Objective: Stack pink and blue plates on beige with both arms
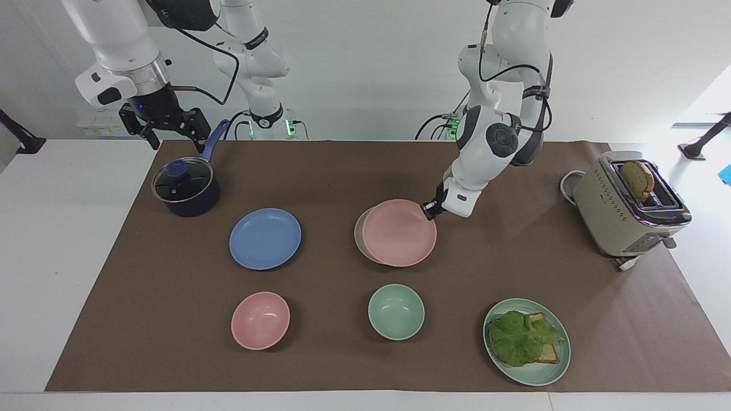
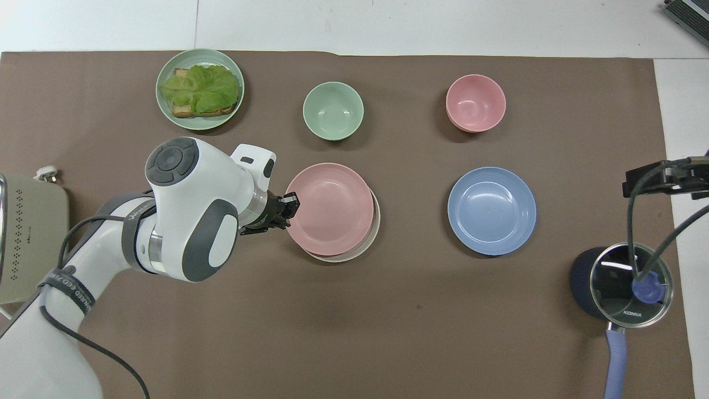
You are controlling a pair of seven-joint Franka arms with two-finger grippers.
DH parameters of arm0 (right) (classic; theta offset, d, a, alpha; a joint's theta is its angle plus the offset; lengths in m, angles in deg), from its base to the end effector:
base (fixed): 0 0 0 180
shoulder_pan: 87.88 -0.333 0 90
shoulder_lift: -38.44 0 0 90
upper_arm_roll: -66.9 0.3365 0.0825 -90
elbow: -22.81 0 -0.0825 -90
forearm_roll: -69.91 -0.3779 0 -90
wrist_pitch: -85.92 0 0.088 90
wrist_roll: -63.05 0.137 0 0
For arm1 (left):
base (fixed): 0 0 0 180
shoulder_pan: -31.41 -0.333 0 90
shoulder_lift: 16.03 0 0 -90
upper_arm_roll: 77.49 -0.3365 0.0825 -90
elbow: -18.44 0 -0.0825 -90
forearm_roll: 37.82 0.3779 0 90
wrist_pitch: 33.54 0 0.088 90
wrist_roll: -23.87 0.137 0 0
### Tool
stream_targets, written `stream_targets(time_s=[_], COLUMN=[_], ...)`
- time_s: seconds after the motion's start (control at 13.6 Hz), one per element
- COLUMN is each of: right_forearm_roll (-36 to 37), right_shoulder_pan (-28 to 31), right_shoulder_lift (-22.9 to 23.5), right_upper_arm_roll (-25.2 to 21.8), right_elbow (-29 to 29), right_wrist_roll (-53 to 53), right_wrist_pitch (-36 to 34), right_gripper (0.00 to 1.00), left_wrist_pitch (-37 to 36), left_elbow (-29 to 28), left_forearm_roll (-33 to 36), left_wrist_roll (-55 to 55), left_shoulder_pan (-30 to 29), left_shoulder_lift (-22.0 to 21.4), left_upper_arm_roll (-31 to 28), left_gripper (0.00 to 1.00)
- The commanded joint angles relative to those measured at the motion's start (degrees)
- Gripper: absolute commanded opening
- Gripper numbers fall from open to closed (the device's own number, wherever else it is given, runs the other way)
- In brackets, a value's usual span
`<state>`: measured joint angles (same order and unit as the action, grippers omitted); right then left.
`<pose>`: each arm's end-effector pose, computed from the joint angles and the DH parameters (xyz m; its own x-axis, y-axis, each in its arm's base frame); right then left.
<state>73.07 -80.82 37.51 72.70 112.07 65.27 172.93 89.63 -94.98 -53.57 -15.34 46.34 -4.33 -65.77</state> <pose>0.5369 -0.0191 0.6255 0.9978 -0.0636 -0.0208 -0.0623 -0.9964 0.0576 0.5211 -0.2777 0.3612 0.9159 0.3441 -0.2066 0.3799 -0.9093 0.1697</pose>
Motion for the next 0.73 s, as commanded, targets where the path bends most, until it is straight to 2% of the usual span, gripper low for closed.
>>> stream_targets(time_s=[0.0,0.22,0.29,0.37,0.51,0.66], right_forearm_roll=[0.1,0.1,0.1,0.1,0.0,0.0], right_shoulder_pan=[0.4,0.4,0.4,0.4,0.4,0.3], right_shoulder_lift=[-0.4,-0.4,-0.4,-0.4,-0.4,-0.4], right_upper_arm_roll=[0.3,0.3,0.3,0.3,0.3,0.3], right_elbow=[0.1,0.1,0.1,0.1,0.1,0.1], right_wrist_roll=[1.0,1.0,0.9,1.0,1.2,1.1], right_wrist_pitch=[-0.2,-0.2,-0.2,-0.2,-0.1,-0.1], right_gripper=[1.0,1.0,1.0,1.0,1.0,1.0], left_wrist_pitch=[0.5,-3.4,-5.3,-7.8,-13.6,-17.9], left_elbow=[-0.7,1.1,2.5,4.6,9.1,12.4], left_forearm_roll=[-1.3,-0.1,2.6,5.9,7.6,11.5], left_wrist_roll=[0.9,0.8,1.3,4.2,13.3,26.2], left_shoulder_pan=[1.3,0.1,-2.1,-4.7,-8.8,-14.3], left_shoulder_lift=[-0.9,-1.4,-1.8,-2.0,-2.3,-4.2], left_upper_arm_roll=[-1.0,-1.7,-1.9,-1.7,-2.0,-2.0], left_gripper=[1.0,1.0,1.0,1.0,1.0,1.0])
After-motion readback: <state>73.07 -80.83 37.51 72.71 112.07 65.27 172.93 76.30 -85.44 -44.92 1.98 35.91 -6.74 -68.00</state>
